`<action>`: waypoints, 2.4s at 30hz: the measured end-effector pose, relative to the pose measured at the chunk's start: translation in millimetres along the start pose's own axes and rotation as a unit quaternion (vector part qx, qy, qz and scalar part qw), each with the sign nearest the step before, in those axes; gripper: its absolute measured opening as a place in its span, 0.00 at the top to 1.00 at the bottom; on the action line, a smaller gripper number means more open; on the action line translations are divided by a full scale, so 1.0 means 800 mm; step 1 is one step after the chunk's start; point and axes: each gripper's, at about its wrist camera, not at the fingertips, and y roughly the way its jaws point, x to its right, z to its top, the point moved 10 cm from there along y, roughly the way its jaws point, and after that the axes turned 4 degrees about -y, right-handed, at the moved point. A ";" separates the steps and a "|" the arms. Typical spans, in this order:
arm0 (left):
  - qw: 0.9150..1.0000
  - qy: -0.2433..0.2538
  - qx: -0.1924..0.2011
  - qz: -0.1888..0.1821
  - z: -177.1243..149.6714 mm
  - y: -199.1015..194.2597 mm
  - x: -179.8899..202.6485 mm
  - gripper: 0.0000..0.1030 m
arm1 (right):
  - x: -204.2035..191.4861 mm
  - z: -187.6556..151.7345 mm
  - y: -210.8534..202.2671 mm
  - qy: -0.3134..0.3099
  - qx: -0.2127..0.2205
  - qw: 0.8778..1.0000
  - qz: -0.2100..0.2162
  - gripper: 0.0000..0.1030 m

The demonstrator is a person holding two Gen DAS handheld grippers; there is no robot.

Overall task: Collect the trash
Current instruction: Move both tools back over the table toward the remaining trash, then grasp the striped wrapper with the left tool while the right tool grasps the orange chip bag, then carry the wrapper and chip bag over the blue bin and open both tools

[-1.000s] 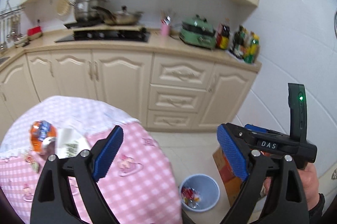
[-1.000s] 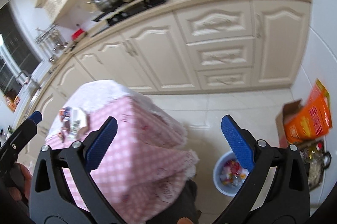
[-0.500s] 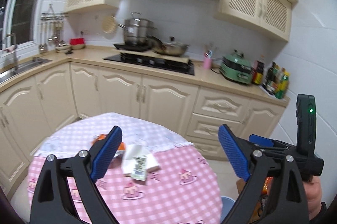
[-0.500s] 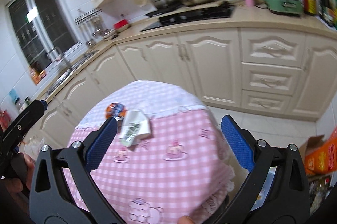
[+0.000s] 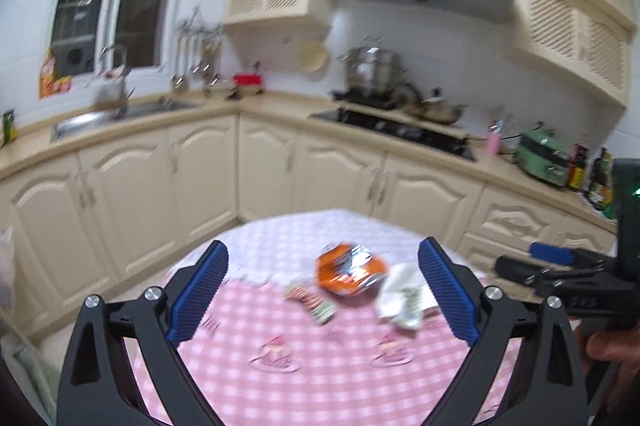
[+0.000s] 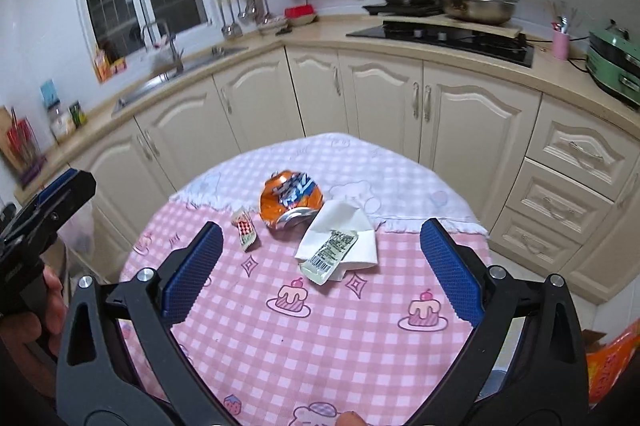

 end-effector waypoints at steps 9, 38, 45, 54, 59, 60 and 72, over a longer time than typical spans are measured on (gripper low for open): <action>0.995 0.003 -0.102 0.003 -0.076 0.098 -0.028 0.09 | 0.000 -0.016 0.067 -0.008 -0.047 0.999 0.000 0.06; 0.973 -0.023 -0.228 -0.008 -0.160 0.229 -0.077 0.76 | -0.064 -0.021 0.294 -0.183 -0.202 0.961 0.039 0.06; 0.974 -0.041 -0.225 -0.011 -0.165 0.205 -0.092 0.76 | -0.073 -0.047 0.324 -0.198 -0.238 0.949 0.066 0.21; 0.978 -0.051 -0.202 -0.025 -0.156 0.173 -0.085 0.76 | -0.080 -0.033 0.281 -0.145 -0.208 0.962 0.102 0.76; 0.980 -0.050 -0.189 -0.029 -0.151 0.149 -0.077 0.76 | -0.088 -0.030 0.255 -0.132 -0.192 0.966 0.110 0.79; 0.981 -0.050 -0.188 -0.028 -0.150 0.145 -0.077 0.76 | -0.089 -0.031 0.248 -0.126 -0.187 0.967 0.114 0.79; 0.988 -0.012 -0.144 -0.059 -0.120 0.073 -0.013 0.76 | -0.056 -0.012 0.102 -0.066 -0.089 0.986 0.128 0.79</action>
